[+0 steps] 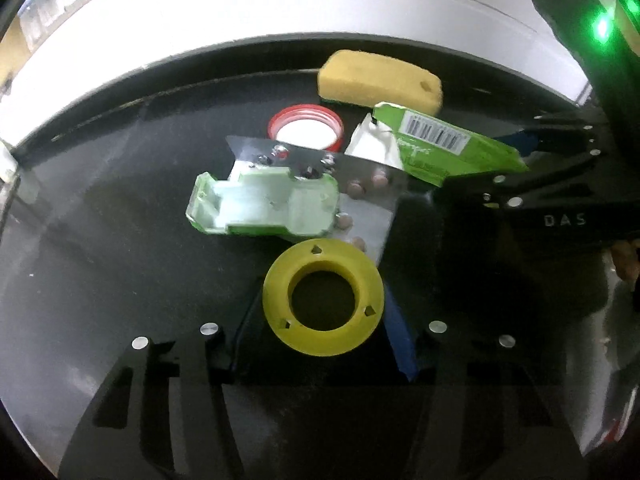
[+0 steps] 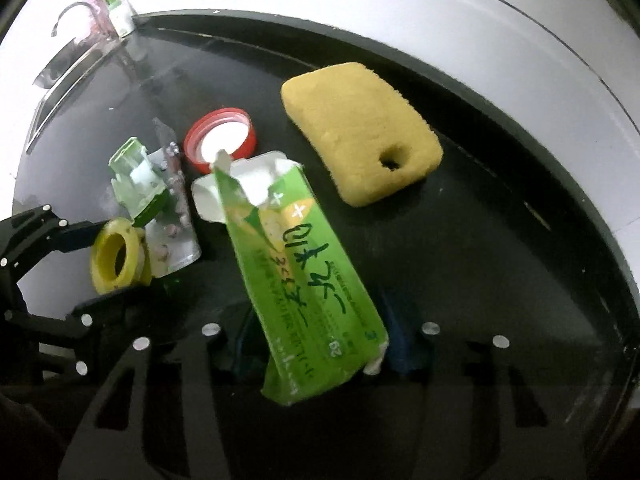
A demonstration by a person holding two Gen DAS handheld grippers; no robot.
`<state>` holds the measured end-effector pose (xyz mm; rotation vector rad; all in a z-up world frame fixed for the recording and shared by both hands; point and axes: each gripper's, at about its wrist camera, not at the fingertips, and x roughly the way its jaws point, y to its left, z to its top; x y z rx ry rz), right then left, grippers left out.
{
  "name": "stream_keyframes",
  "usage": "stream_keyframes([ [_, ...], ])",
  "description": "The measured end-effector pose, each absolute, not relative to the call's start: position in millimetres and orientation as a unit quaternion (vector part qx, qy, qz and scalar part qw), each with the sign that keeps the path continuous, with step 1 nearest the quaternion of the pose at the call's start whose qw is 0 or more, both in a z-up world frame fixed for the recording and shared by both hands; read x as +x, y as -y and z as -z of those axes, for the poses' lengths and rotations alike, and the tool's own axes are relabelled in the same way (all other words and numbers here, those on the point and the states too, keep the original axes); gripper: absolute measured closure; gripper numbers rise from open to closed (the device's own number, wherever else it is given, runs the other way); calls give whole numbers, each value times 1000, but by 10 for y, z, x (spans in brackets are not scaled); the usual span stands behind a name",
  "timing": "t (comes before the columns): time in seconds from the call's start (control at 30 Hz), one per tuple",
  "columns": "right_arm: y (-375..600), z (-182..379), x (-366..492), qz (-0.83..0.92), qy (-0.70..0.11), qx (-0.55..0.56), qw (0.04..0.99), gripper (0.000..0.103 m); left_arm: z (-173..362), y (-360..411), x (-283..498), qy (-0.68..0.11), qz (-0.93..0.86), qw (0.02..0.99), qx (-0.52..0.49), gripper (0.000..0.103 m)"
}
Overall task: Collect trash
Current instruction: 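Grasp the yellow tape ring with the left tool while the right tool grasps the green juice pouch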
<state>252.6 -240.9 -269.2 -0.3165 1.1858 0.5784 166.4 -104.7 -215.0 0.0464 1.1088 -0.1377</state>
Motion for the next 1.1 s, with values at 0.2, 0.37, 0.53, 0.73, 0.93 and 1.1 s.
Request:
stream_keyframes([
  [0.2,2406,2560,2386,-257,-538,-133,792,57,2085,1013,1558,-527,77,846,17,49],
  [0.37,2451,2363,2230,-226,-525,-128,810,57,1948,930,1433,-518,68,852,20,49],
  [0.53,2626,2194,2068,-190,-525,-102,823,57,1695,836,1260,-498,61,865,16,49],
  [0.73,2725,1873,1683,-176,-509,-84,839,57,1476,782,1074,-480,59,875,20,49],
  [0.93,2824,1610,1325,-173,-494,-73,849,57,1359,751,847,-473,66,878,28,49],
  [1.1,2809,1509,1203,-170,-488,-71,853,57,1305,751,714,-469,67,880,33,49],
])
